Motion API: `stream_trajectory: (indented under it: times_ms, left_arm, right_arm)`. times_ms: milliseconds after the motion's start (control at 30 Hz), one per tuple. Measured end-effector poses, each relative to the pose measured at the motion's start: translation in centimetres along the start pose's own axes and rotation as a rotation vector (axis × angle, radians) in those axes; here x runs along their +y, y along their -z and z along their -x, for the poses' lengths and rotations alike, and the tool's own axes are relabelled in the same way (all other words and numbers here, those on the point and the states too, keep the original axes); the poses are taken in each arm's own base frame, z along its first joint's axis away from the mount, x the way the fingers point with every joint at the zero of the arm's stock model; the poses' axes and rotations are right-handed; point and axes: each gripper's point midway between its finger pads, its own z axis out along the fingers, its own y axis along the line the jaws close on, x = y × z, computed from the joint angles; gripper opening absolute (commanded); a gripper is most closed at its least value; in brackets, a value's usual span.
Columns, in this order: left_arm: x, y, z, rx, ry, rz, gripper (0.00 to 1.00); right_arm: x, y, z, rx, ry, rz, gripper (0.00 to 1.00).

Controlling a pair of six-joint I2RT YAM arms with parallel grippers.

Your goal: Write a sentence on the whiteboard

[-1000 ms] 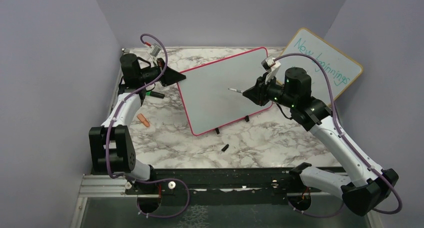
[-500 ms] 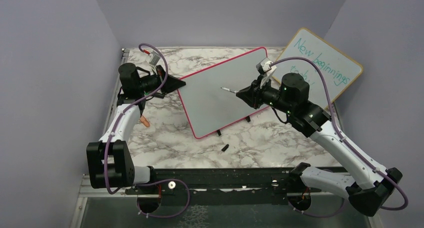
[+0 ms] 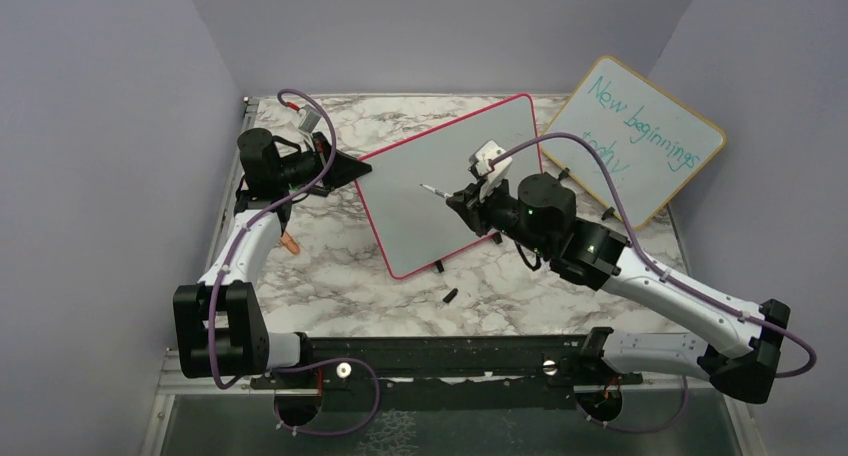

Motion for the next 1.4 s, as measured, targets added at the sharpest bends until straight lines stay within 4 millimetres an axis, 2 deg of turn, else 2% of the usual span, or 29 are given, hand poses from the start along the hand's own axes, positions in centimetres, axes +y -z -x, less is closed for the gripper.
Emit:
stream_trajectory:
  times_ms: [267, 567, 833, 1200, 1400]
  left_arm:
    - [0.1, 0.0, 0.0, 0.0, 0.007, 0.001, 0.0]
    - [0.6, 0.0, -0.3, 0.004, -0.001, 0.025, 0.0]
    - [0.5, 0.0, -0.3, 0.005, -0.018, 0.038, 0.0]
    - [0.4, 0.0, -0.3, 0.005, -0.031, 0.041, 0.0]
    - [0.4, 0.0, -0.3, 0.005, -0.033, 0.044, 0.0]
  right_arm:
    - [0.3, -0.9, -0.6, 0.013, 0.052, -0.076, 0.01]
    - [2.2, -2.2, -1.9, 0.054, 0.107, -0.106, 0.01]
    - [1.8, -3.1, -2.6, 0.08, 0.123, -0.159, 0.01]
    - [5.9, -5.9, -1.5, 0.08, 0.185, -0.15, 0.01]
    - [6.6, -7.2, -0.4, 0.07, 0.19, -0.176, 0.01]
